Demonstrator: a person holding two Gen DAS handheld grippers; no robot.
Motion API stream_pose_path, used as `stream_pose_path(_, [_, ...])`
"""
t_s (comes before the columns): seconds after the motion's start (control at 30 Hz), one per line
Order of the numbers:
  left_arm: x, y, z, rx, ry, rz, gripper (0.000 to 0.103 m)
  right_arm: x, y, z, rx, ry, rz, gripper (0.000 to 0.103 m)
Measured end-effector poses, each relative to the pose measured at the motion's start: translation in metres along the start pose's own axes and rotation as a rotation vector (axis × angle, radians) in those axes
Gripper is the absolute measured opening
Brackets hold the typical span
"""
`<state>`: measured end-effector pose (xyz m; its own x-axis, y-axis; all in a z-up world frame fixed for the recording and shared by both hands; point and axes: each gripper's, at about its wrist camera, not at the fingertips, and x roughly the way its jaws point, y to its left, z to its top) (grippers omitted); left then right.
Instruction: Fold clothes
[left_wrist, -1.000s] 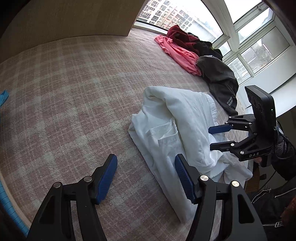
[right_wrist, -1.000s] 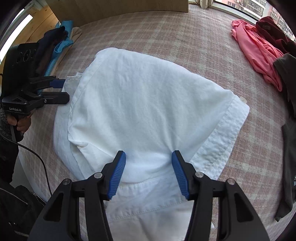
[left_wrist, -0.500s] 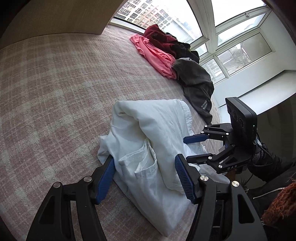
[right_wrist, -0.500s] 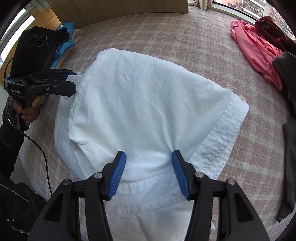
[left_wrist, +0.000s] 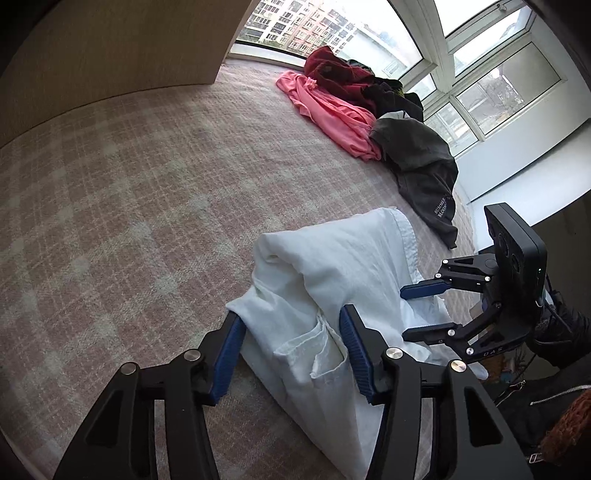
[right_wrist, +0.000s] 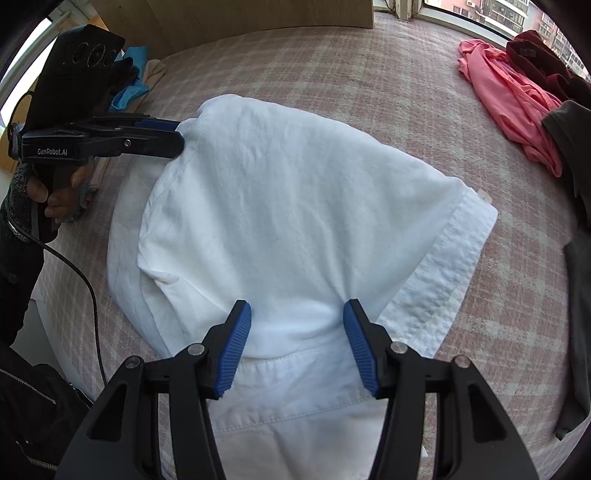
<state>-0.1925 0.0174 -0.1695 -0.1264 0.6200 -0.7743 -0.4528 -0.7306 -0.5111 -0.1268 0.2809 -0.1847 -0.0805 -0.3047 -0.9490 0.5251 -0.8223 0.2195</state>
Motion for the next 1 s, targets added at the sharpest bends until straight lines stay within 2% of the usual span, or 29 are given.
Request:
stream_pose_path(0.07, [-0.006,0.002,-0.005,-0.013,-0.015,0.036,0.056,-0.001,-0.001,0.0,0.002,-0.004,0.002,0.052])
stream_pose_path(0.23, [-0.021,0.005,-0.017,-0.044,-0.049,0.12,0.059,-0.004,-0.002,0.001,0.0,-0.005,0.004,0.052])
stream_pose_path(0.33, [-0.019,-0.004,-0.013,-0.007,-0.045,0.101,0.059,-0.006,-0.001,0.002,-0.003,-0.001,0.0,0.052])
stream_pose_path(0.47, [0.002,-0.008,-0.004,0.026,0.019,0.072,0.064,-0.008,-0.001,0.004,-0.004,0.007,-0.008,0.052])
stream_pose_path(0.53, [0.011,-0.007,-0.007,0.012,0.055,0.076,0.064,-0.012,-0.006,0.01,0.034,0.055,0.009,0.052])
stream_pose_path(0.6, [0.008,-0.005,-0.013,-0.022,0.034,-0.021,0.064,-0.028,-0.011,0.022,0.061,0.054,0.03,0.052])
stream_pose_path(0.7, [-0.001,-0.007,-0.023,-0.067,-0.026,-0.135,0.064,-0.053,-0.006,0.049,0.007,0.001,0.015,0.052])
stream_pose_path(0.77, [-0.005,-0.007,-0.028,-0.077,-0.047,-0.146,0.064,-0.053,-0.005,0.055,-0.027,-0.004,-0.002,0.052])
stream_pose_path(0.8, [-0.007,-0.007,-0.03,-0.08,-0.056,-0.137,0.065,-0.049,-0.008,0.053,-0.03,-0.004,-0.003,0.052])
stream_pose_path(0.87, [-0.012,-0.004,-0.036,-0.083,-0.058,-0.022,0.065,-0.044,-0.018,0.047,0.025,-0.015,0.011,0.052])
stream_pose_path(0.93, [-0.016,0.003,-0.044,-0.126,-0.046,-0.003,0.065,-0.039,-0.031,0.033,0.103,-0.041,0.026,0.052])
stream_pose_path(1.0, [-0.015,0.0,-0.05,-0.137,-0.017,0.02,0.065,-0.014,-0.033,0.028,0.166,-0.058,0.076,0.052])
